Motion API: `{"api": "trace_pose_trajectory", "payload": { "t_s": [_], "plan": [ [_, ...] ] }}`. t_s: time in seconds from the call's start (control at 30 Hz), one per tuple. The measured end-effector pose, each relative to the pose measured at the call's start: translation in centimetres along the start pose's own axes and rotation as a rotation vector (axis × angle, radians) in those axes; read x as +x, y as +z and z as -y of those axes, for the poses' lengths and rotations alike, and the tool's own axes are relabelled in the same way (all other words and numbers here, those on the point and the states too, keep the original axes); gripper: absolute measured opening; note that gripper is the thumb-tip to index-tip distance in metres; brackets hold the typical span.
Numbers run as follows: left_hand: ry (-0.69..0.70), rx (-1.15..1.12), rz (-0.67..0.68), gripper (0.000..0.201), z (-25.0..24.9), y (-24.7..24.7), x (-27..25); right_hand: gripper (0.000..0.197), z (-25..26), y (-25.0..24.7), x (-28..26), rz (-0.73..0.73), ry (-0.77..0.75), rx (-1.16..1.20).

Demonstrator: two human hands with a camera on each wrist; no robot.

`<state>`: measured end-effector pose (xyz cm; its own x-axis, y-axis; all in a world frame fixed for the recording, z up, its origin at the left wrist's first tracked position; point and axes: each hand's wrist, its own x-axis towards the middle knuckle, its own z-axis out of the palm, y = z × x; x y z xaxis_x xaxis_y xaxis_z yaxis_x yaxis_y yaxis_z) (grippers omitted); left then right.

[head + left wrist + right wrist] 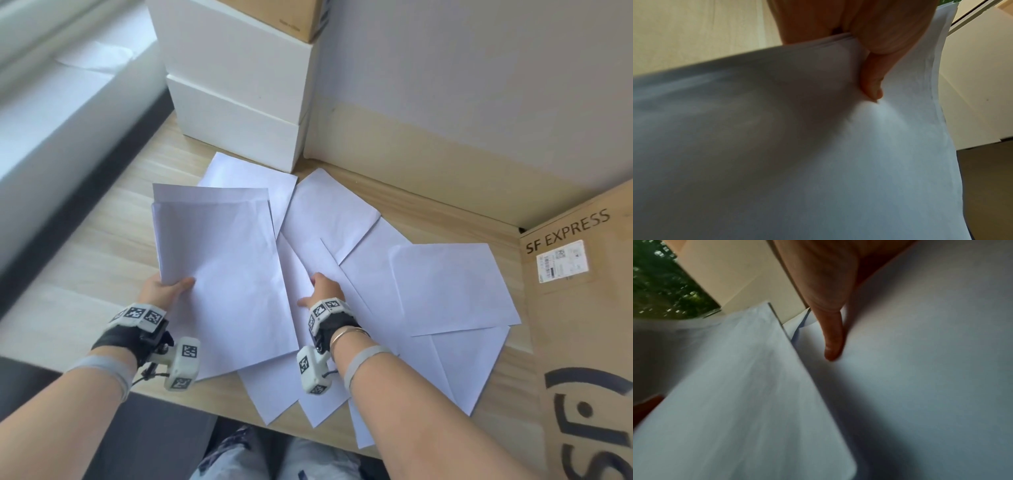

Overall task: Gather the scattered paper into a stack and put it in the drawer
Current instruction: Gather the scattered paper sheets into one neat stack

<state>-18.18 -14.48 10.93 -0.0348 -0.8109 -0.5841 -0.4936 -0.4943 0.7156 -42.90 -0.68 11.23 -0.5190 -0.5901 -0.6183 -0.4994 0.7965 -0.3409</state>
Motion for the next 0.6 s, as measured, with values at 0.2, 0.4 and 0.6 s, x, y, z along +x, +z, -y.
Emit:
{"api": "trace_pose_trajectory", "payload": {
  "t_s": [0.2, 0.4, 0.6],
  "plan": [
    [-0.011, 0.03, 0.027, 0.043, -0.3, 0.5, -0.1, 0.042, -3.0, -3.6, 0.6, -0.075, 0.151, -0.06],
    [-0.017, 0.052, 0.06, 0.044, -0.6, 1.6, -0.3, 0.04, -5.4, -2.9, -0.1, -0.105, 0.232, -0.111],
    [-0.003, 0.094, 0.063, 0.043, -1.0, 2.5, -0.6, 0.042, -5.9, -2.5, -0.6, -0.099, 0.157, -0.008]
  ]
}}
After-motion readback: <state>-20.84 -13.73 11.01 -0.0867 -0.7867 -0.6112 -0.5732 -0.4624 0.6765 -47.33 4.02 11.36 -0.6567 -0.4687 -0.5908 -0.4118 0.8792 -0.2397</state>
